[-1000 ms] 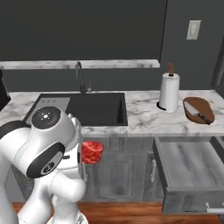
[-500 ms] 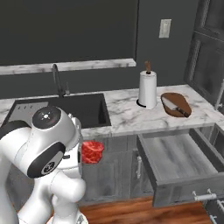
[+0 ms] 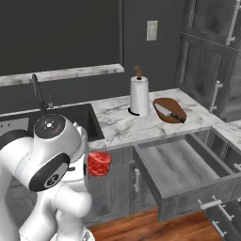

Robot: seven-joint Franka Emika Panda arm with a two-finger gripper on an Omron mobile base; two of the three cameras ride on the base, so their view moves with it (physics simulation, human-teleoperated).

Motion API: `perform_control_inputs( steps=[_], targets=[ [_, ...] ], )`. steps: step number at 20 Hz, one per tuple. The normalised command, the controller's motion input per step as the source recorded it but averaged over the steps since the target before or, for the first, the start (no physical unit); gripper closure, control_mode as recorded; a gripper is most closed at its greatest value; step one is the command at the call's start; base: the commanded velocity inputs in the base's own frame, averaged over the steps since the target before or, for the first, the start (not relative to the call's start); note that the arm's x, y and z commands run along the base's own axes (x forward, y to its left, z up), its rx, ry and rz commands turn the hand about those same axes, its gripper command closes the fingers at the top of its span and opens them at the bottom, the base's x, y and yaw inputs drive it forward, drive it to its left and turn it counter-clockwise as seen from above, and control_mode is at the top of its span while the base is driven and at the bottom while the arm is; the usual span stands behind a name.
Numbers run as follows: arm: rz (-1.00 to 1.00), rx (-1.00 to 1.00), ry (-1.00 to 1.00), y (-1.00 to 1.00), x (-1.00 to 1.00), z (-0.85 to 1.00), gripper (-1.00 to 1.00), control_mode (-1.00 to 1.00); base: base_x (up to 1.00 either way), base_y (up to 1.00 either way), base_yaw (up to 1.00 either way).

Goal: Pick up the knife from the drawer and place it on the cutting board. Then place the meat from the plate to the cutting board.

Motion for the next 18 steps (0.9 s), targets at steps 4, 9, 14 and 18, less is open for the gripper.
perform_control_inputs(
  steps=[4,9,14,18],
  targets=[
    [0.0,0.0,0.0,0.0,0.0,0.0,1.0,1.0,0.5,0.12,-0.24],
    [0.0,0.0,0.0,0.0,0.0,0.0,1.0,1.0,0.53,0.09,-0.22],
    [0.0,0.0,0.0,0.0,0.0,0.0,1.0,1.0,0.51,0.03,-0.2],
    [0.0,0.0,0.0,0.0,0.0,0.0,1.0,1.0,0.4,-0.12,-0.15]
  ],
)
